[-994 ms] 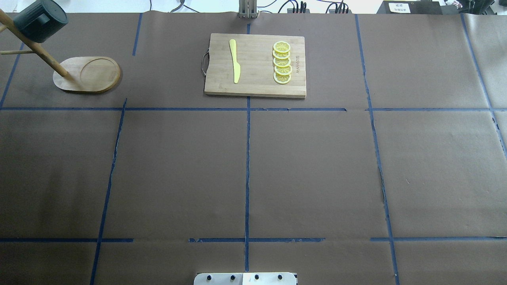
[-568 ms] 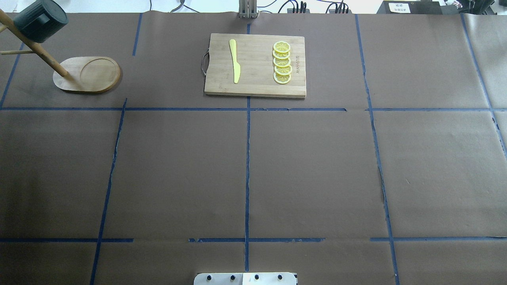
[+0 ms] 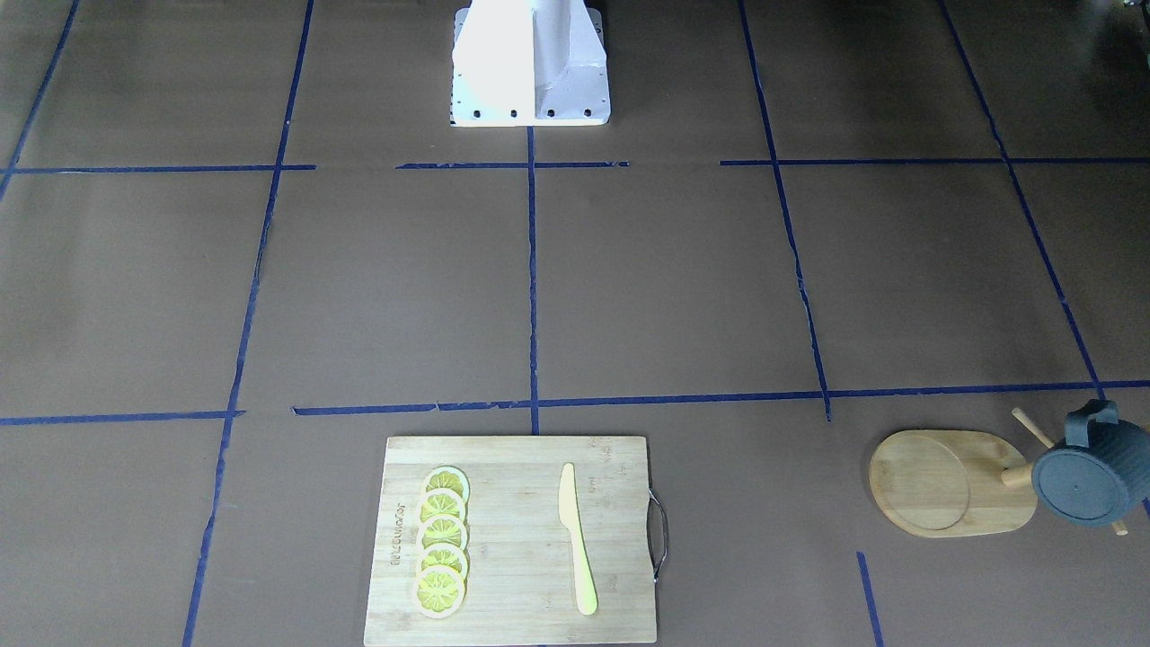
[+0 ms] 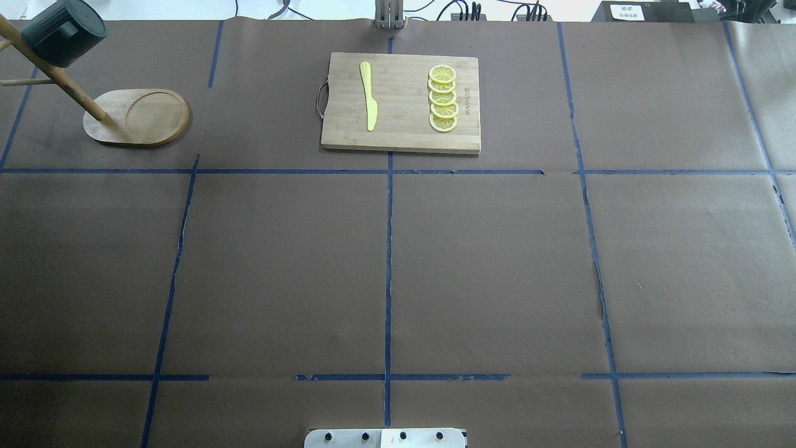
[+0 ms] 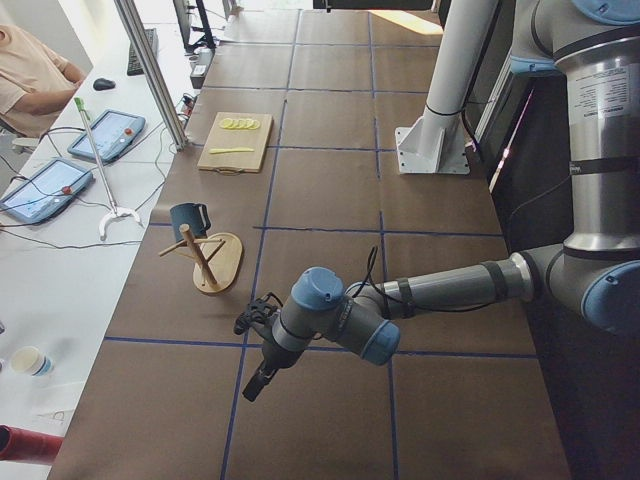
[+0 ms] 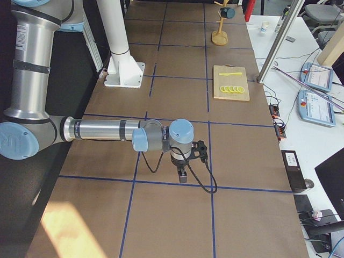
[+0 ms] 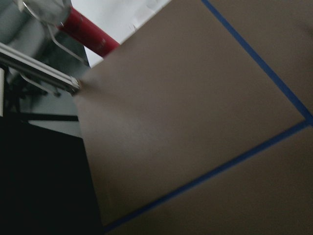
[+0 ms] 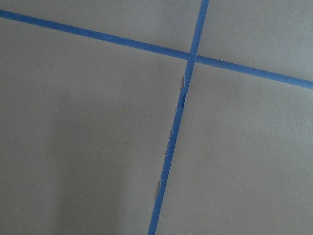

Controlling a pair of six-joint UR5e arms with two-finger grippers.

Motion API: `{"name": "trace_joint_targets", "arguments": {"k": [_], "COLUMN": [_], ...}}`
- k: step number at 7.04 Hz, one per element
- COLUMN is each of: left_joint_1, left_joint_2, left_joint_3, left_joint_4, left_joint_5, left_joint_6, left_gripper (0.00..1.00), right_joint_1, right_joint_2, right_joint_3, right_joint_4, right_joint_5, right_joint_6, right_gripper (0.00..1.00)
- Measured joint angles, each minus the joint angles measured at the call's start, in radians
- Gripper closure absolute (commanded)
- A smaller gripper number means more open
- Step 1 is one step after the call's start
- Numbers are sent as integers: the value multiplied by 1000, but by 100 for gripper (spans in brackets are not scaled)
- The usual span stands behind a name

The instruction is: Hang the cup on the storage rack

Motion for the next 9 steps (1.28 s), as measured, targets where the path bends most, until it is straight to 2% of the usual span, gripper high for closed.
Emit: {"name": "trace_joint_targets", "arguments": {"k": [1,2,5,7,9], "left_joint_1": [-1,-3,19,38,41], "left_joint_2": [-2,6,37,39,39], "left_joint_3": [-16,-25,-45,-81,-103], "left_joint_4": [113,161,263,353,369], "left_joint_5": [-119,-214,-389,-459,-468], "left_joint_6": [-110,-218,-304,-303,-301], "left_gripper": [0,0,0,0,0], "right_joint_1": [0,0,1,1,1], "right_joint_2": [0,-1,-3,-5,-6], "right_joint_3": [0,-1,0,-1,2], "right_joint_4": [0,0,-1,-2,-2], "right_joint_5": [0,0,2,2,2], "right_joint_6": [-1,-1,2,4,4], "right_gripper": [0,0,0,0,0]}}
